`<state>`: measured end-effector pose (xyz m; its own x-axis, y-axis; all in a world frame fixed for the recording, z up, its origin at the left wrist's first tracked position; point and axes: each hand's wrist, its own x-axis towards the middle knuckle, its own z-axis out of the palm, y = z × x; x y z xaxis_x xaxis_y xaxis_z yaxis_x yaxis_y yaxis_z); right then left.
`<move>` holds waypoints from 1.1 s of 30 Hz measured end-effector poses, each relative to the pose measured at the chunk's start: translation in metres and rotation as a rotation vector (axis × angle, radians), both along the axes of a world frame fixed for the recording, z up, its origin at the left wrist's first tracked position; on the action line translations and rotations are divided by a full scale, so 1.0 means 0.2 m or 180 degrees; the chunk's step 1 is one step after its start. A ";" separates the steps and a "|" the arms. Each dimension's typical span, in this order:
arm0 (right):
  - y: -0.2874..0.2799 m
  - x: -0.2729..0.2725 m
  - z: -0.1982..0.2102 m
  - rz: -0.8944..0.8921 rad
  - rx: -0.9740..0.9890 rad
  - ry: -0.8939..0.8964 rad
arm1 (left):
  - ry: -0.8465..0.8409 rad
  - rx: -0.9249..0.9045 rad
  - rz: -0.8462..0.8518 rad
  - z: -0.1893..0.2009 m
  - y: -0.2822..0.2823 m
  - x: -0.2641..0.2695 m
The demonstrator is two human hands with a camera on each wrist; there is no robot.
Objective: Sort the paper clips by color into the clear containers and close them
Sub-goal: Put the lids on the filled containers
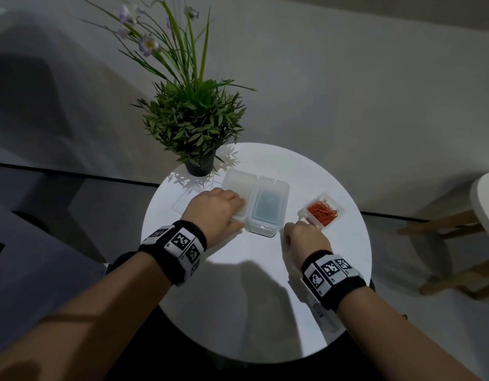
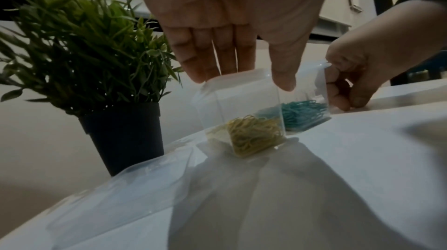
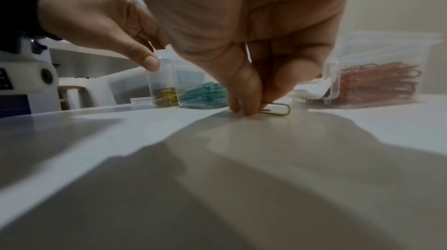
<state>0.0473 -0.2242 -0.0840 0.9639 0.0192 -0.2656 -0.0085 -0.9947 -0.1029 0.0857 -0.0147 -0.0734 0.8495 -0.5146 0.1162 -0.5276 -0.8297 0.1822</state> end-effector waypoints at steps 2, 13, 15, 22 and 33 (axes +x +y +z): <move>-0.04 -0.02 0.01 -0.0225 0.0153 -0.0026 | -0.0091 0.0119 -0.0011 0.02 0.00 -0.04; 0.01 0.16 0.27 -0.0890 0.1962 -0.1121 | 0.1242 -0.0616 0.1545 0.01 -0.09 0.16; 0.08 0.22 0.27 -0.1086 0.2564 -0.0962 | 0.1395 -0.0772 0.1405 -0.02 -0.10 0.14; 0.21 0.34 0.19 -0.1407 0.2998 -0.0348 | 0.1865 -0.1117 0.1974 0.01 -0.06 0.10; 0.40 0.42 0.18 -0.1351 0.2843 -0.0007 | 0.1663 -0.1384 0.1818 0.06 -0.02 0.05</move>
